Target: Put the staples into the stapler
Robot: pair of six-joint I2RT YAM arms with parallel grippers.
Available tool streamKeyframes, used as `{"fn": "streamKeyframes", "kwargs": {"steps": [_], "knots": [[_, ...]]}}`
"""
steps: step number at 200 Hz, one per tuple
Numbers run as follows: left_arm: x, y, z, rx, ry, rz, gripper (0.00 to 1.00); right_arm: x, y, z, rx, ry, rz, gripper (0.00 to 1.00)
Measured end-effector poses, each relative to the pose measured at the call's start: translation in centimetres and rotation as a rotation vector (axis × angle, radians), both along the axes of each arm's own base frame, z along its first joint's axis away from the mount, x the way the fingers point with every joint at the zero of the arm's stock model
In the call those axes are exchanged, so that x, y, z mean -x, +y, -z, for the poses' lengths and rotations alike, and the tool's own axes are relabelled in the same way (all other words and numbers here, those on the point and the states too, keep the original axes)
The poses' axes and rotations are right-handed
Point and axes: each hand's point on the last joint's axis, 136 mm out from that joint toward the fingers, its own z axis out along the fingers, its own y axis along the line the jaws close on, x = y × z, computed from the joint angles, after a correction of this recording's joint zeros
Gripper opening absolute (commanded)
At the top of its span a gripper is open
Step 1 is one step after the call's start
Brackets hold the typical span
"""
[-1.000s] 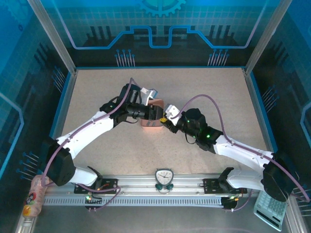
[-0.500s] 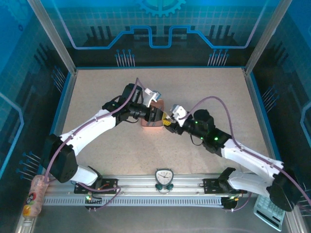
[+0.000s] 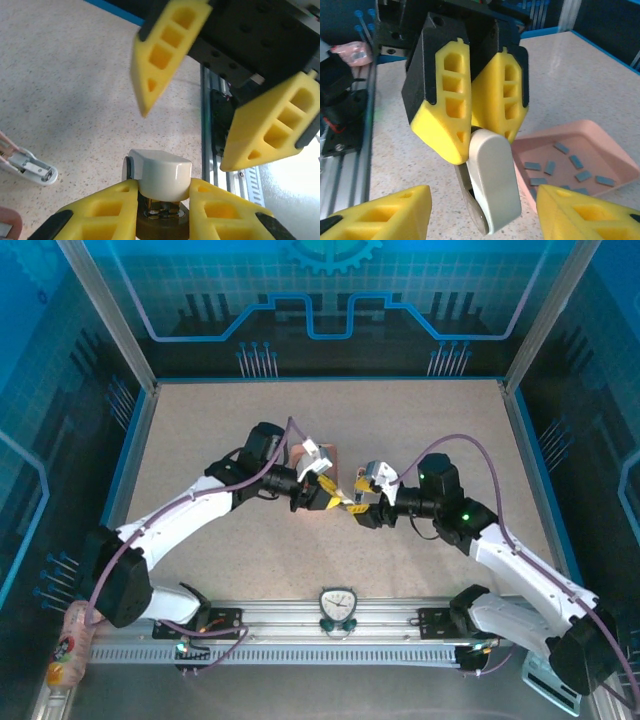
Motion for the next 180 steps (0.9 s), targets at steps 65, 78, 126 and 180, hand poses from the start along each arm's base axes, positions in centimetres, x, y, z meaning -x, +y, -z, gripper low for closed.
{"fn": "streamKeyframes", "kwargs": {"steps": [65,78,126,180], "knots": [[1.1,-0.3,-0.8,0.037,-0.101,0.077,0.00,0.5,1.8,0.4,0.005,0.084,-0.140,0.39],[1.3,-0.4,-0.8,0.038,-0.103,0.084,0.00,0.6,2.0,0.4,0.005,0.092,-0.157,0.32],[1.6,-0.4,-0.5,0.034,-0.104,0.098,0.48,0.9,1.7,0.7,0.024,0.083,-0.180,0.17],[1.8,0.3,-0.7,-0.011,-0.197,0.086,0.52,1.4,1.2,-0.6,0.013,0.016,-0.181,0.15]]}}
